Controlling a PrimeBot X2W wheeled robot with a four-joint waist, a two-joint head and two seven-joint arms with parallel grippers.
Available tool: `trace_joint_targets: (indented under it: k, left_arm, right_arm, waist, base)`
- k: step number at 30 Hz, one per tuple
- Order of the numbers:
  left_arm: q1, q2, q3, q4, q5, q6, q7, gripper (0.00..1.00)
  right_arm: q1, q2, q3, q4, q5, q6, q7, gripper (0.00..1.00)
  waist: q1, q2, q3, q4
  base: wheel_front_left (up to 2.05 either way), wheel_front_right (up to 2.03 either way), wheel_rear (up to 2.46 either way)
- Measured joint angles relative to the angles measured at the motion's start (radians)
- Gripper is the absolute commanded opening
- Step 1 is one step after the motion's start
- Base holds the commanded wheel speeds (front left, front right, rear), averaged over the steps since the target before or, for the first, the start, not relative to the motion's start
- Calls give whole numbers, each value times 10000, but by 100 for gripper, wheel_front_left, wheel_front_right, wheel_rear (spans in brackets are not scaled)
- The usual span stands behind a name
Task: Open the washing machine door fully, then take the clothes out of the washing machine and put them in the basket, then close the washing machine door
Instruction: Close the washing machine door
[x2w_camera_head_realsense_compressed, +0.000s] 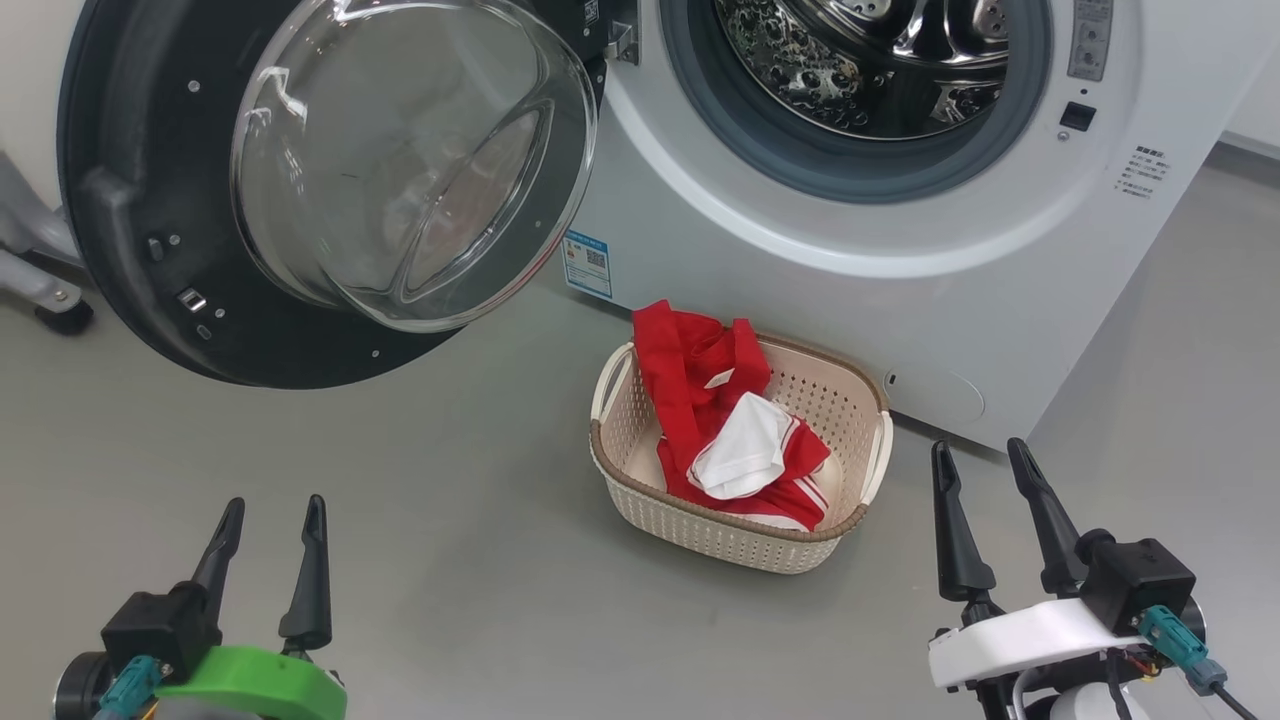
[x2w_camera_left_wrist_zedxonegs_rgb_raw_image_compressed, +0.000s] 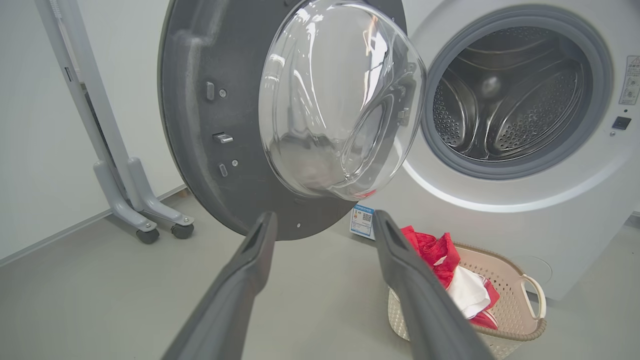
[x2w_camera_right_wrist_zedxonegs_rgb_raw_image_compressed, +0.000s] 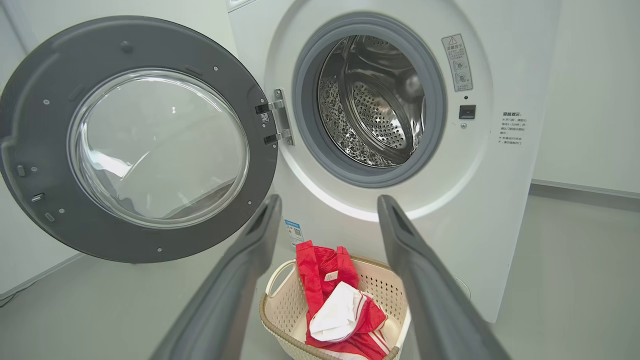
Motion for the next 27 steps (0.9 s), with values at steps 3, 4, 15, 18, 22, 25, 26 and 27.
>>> trace_joint_targets:
  k: [3,4,15,18,22,25,26,27]
  left_arm:
    - [0,0,29,-10,-2,0,0,100]
    - [0,0,42,-10,-2,0,0,100]
    - [-13,-29,161,-35,-2,-2,0,100]
    - [-13,-35,205,-38,-2,-2,0,100]
    - [-13,-36,251,-59,-2,-2,0,100]
    - [-13,-40,272,-88,-2,-2,0,100]
    - [-13,-40,278,-88,-4,-2,0,100]
    - [-13,-42,284,-88,-2,-2,0,100]
  right_arm:
    - [-35,-2,38,19,0,2,0,100]
    - [-65,0,52,33,0,2,0,100]
    - [-212,-4,107,150,0,4,0,100]
    - [-267,2,140,165,0,4,0,100]
    - [-377,2,161,207,0,4,0,100]
    - [-377,2,163,222,0,6,0,100]
    - [-379,2,165,232,0,6,0,100]
    - [-381,2,167,247,0,6,0,100]
  waist:
    - [0,0,61,127]
    - [0,0,81,163]
    - [0,0,181,500]
    - [0,0,231,536]
    - [0,0,267,561]
    - [0,0,288,570]
    - [0,0,293,571]
    - [0,0,295,571]
  base:
    - [0,0,0]
    - [0,0,0]
    - [0,0,0]
    - [0,0,0]
    - [0,0,0]
    - [0,0,0]
    - [0,0,0]
    - [0,0,0]
